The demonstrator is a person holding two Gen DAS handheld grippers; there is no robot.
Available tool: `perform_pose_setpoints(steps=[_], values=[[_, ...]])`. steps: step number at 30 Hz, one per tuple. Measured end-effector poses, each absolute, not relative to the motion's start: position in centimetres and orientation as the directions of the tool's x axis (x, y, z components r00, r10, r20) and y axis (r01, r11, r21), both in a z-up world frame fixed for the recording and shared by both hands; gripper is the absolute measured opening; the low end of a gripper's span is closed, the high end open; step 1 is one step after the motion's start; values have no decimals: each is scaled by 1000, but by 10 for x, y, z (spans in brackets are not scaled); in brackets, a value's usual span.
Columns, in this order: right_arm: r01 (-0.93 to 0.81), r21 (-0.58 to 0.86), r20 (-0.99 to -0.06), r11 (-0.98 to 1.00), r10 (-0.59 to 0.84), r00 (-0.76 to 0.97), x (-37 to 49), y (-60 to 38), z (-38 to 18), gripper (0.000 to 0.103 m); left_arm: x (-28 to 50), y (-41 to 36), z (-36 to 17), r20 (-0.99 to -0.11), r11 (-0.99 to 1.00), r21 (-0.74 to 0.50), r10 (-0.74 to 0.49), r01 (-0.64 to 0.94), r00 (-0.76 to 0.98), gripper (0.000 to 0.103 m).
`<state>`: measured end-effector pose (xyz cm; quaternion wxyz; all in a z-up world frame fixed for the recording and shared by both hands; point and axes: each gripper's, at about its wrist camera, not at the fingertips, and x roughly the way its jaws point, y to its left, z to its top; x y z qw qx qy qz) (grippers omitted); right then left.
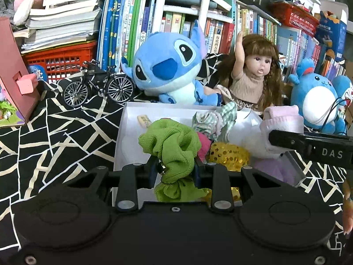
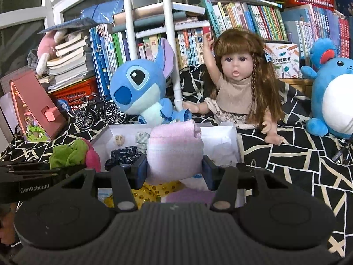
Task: Organize soft objects
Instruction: 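Lower the pink sock into the box with the right tool while the left tool drops the scrunchie in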
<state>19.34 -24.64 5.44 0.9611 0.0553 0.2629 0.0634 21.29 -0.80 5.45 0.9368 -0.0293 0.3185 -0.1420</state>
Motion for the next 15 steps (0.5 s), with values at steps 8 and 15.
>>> perform_pose_setpoints(steps=[8,15], values=[[-81,123,-551,989,136,823,224,-241,42,55,224,-7,42,-595,962,-126,-269,242,758,29],[-73,136,-567,988,138,812,238,-237,37,55,232,-10,38,-593,964,-113,-260,241,762,29]])
